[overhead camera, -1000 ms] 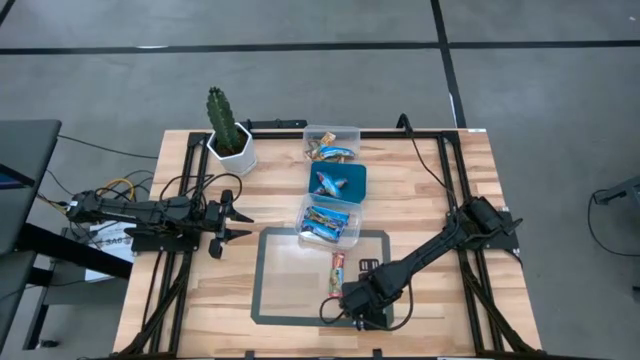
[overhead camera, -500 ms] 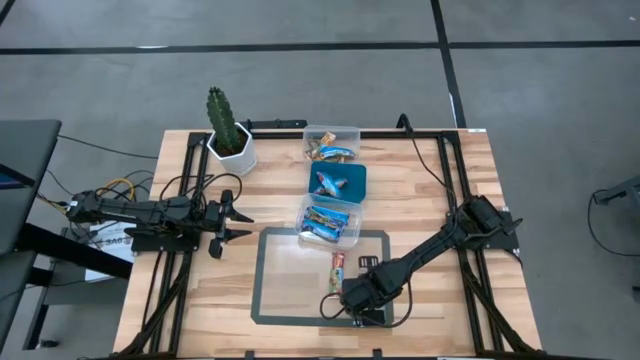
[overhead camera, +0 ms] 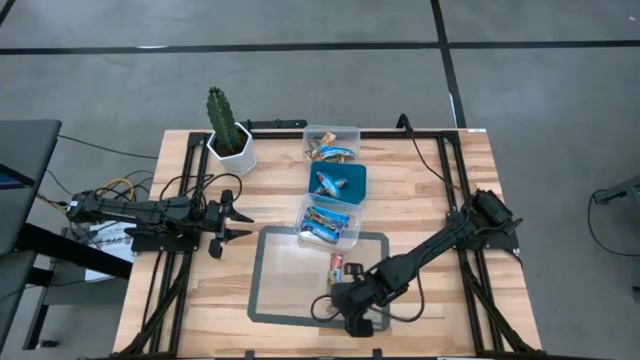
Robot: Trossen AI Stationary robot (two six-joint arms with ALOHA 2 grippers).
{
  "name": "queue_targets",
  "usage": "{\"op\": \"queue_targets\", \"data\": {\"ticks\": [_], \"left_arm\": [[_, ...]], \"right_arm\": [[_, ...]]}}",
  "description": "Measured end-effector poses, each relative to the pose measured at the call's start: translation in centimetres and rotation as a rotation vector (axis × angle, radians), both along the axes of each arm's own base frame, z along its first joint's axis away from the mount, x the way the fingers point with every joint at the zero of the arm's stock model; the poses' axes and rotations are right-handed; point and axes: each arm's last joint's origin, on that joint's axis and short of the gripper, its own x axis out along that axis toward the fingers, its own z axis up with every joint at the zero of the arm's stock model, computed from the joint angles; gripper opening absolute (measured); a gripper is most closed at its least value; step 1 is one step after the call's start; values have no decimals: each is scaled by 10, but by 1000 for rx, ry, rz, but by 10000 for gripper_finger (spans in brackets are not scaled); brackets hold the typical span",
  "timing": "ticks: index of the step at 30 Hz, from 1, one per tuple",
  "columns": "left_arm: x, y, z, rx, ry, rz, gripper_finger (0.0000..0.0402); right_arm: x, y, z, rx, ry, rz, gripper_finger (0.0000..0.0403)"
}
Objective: Pick and place Granola Bars by type
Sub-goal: Put the red granola bar into the blue bin
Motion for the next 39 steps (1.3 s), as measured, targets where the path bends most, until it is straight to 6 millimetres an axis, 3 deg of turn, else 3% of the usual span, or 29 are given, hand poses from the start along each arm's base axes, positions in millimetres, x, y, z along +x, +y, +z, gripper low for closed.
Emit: {"op": "queue_targets", "data": {"ticks": [4, 8, 14, 17, 24, 29, 34, 39], "left_arm": [[0, 0, 0, 0, 0, 0, 144], [0, 0, 0, 0, 0, 0, 144], [0, 0, 0, 0, 0, 0, 144], [0, 0, 0, 0, 0, 0, 144], [0, 0, 0, 0, 0, 0, 144], [0, 0, 0, 0, 0, 0, 144], [0, 0, 0, 0, 0, 0, 144], [0, 0, 0, 0, 0, 0, 144]], "right_arm": [[16, -7, 28, 79, -189, 1, 3], [40, -30, 52, 127, -415, -30, 9], [78, -90, 77, 29, -761, -143, 8], [88, -126, 82, -89, -830, -271, 4], [89, -201, 74, -399, -725, -553, 6], [76, -241, 67, -487, -563, -646, 8], [56, -262, 67, -504, -395, -694, 8], [37, -266, 70, -526, -257, -684, 8]]}}
